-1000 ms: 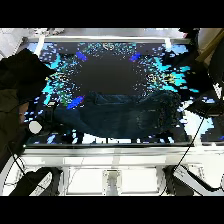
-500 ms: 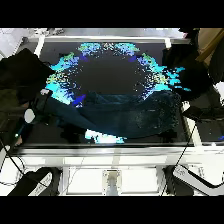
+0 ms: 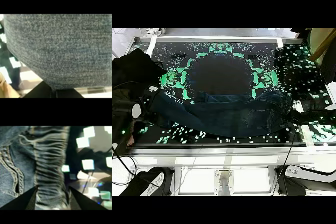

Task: Fold the clothes and pants, and hang the long-sleeved shirts on hangers.

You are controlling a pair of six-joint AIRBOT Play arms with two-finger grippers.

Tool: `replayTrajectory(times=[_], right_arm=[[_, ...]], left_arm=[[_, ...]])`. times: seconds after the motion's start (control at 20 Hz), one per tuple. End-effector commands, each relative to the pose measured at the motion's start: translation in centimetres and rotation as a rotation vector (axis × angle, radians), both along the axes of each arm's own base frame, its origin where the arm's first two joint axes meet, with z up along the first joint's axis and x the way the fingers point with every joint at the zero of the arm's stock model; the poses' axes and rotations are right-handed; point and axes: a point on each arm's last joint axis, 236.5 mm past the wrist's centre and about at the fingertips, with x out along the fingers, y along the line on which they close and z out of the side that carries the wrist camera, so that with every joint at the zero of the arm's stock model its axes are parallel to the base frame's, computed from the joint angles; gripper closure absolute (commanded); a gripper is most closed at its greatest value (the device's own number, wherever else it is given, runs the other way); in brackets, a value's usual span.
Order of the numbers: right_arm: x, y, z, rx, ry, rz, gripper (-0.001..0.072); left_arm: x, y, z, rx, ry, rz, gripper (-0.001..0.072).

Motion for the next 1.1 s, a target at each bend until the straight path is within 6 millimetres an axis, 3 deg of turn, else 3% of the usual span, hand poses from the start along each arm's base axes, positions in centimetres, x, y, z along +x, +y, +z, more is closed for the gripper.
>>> replayTrajectory(times=[0.0, 0.1, 0.2, 0.35, 0.5, 0.65, 0.8, 1.05], right_arm=[[0.4, 2.5, -0.7, 0.03, 0.006, 0.082, 0.0321], [-0.1, 3.6, -0.2, 0.052, 0.021, 0.121, 0.0659], [-1.3, 3.9, 1.1, 0.081, 0.055, 0.168, 0.0676], [-2.7, 1.8, 4.9, 0.059, 0.078, 0.228, 0.0676], [-2.6, -1.8, 9.3, -0.058, 0.008, 0.192, 0.0676], [-3.1, -4.2, 11.5, -0.144, -0.048, 0.123, 0.0676], [-5.1, -6.5, 10.8, -0.177, 0.003, 0.066, 0.0676], [-9.7, -7.6, 5.0, -0.098, 0.108, -0.105, 0.0677]], left_arm=[[-0.5, 0.5, 0.0, 0.022, 0.025, -0.002, 0.0688], [-0.9, 1.8, 0.3, 0.084, 0.04, -0.002, 0.0688], [-1.6, 4.3, 1.2, 0.197, 0.073, 0.006, 0.0688], [-2.0, 6.9, 3.5, 0.322, 0.088, 0.025, 0.0689], [-2.1, 6.9, 4.4, 0.36, 0.131, -0.076, 0.0689], [-3.2, 4.8, 3.6, 0.314, 0.187, -0.111, 0.0689], [-5.3, 2.5, 0.9, 0.193, 0.232, -0.002, 0.0689], [-12.4, 2.1, -6.4, 0.172, 0.459, 0.073, 0.0689]])
